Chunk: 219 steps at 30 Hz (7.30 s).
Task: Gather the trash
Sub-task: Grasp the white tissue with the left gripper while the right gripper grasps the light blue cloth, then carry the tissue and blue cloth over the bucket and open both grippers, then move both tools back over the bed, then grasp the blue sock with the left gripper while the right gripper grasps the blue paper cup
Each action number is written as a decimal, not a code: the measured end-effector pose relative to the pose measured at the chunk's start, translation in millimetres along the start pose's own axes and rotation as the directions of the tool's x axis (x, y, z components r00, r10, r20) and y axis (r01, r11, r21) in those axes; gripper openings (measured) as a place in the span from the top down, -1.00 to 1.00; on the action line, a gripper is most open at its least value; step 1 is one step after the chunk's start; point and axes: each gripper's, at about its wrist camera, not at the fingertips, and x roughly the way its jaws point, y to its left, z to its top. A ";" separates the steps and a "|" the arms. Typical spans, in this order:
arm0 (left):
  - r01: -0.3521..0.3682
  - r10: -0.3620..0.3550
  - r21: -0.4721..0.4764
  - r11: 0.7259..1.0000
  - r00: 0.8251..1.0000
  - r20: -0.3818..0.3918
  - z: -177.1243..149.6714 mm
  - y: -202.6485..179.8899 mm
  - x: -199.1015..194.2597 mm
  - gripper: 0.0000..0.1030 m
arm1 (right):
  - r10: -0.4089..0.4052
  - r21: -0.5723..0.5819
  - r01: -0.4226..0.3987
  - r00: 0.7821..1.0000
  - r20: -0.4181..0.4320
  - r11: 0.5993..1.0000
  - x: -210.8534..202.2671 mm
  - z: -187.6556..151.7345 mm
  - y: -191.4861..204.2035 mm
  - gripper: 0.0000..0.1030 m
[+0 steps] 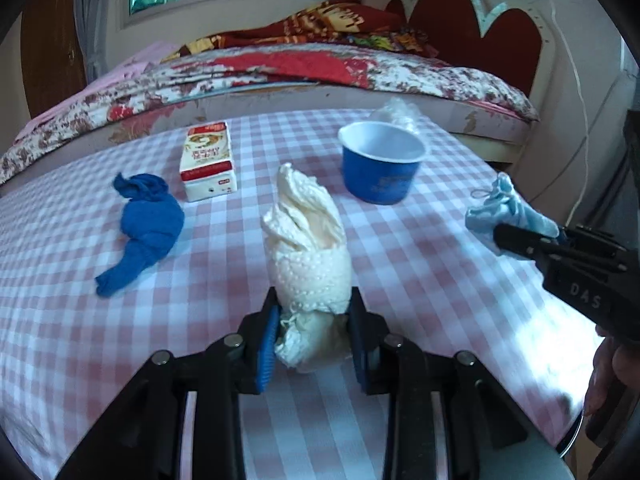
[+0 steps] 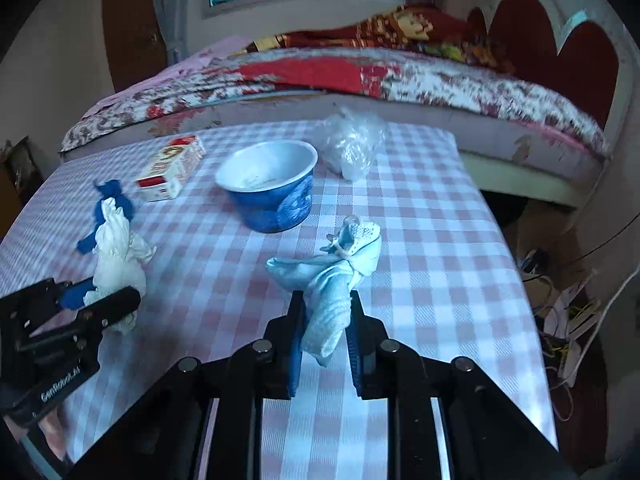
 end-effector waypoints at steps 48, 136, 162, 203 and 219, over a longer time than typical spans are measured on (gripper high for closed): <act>0.305 -0.328 0.333 0.892 0.945 0.012 -95.9 -202.8 -119.1 0.37 | -0.261 0.295 0.216 0.957 0.124 0.931 -243.4 -193.2 -122.3 0.61; 0.332 -0.235 0.313 0.890 0.921 -0.310 -187.5 -268.9 -39.6 -0.93 | -0.230 0.291 0.309 0.933 -0.278 0.905 -165.6 -325.5 -194.8 -0.98; 0.188 -0.191 0.176 0.966 0.982 -0.005 -105.5 -148.4 -128.8 -0.93 | -0.190 0.214 0.190 0.982 -0.024 0.958 -206.2 -202.4 -99.0 -0.98; -0.166 0.158 -0.120 0.979 0.984 -0.078 45.3 123.5 56.1 -0.59 | 0.037 0.055 -0.034 0.997 -0.068 0.998 103.3 72.9 36.0 -0.98; -0.106 0.103 -0.057 0.993 0.994 -0.044 42.3 109.9 39.1 0.31 | 0.012 -0.021 -0.012 1.000 -0.010 1.000 83.5 75.1 55.5 -0.52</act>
